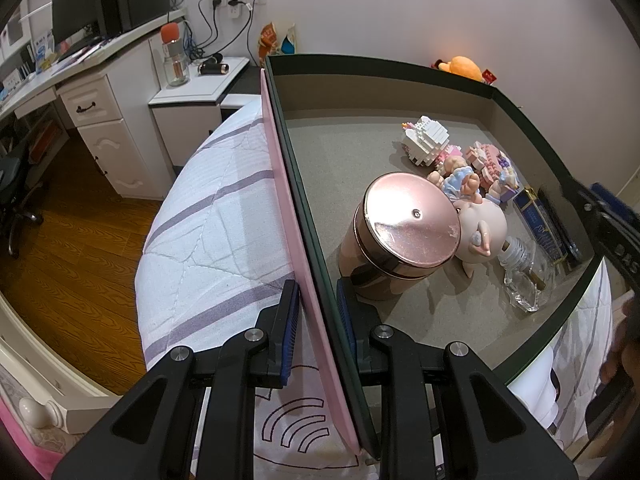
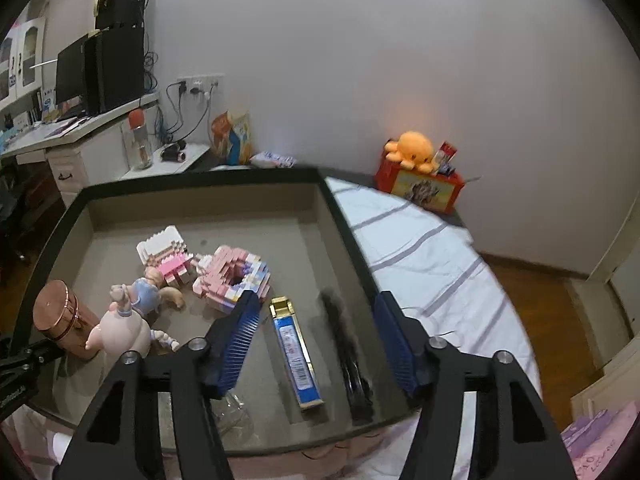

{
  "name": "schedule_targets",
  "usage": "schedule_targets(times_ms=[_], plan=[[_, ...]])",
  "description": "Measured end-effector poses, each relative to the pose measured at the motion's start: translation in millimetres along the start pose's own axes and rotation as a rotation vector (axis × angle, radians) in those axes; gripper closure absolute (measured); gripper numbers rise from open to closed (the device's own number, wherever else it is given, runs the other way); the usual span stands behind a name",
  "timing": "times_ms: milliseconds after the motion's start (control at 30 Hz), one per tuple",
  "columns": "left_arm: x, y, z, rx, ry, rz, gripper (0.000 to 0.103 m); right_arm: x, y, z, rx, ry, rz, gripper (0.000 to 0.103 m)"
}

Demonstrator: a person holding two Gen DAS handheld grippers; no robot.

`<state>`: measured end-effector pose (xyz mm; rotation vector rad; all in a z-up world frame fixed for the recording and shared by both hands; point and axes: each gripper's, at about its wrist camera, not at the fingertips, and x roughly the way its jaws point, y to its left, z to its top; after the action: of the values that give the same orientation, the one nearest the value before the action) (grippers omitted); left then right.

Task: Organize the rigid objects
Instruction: 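Lower the black item into the box and open the right gripper, then grasp the white charger plug on the bed with the right gripper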

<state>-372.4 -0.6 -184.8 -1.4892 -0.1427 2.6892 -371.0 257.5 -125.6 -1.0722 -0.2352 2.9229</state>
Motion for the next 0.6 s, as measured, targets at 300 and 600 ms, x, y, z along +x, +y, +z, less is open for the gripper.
schedule_targets(times_ms=[300, 600], plan=[[0, 1, 0, -0.005, -0.002, 0.006, 0.084, -59, -1, -14, 0.049, -0.065, 0.044, 0.034], [-1, 0, -4, -0.013, -0.009, 0.016, 0.084, -96, 17, -63, 0.09, -0.04, 0.142, 0.034]])
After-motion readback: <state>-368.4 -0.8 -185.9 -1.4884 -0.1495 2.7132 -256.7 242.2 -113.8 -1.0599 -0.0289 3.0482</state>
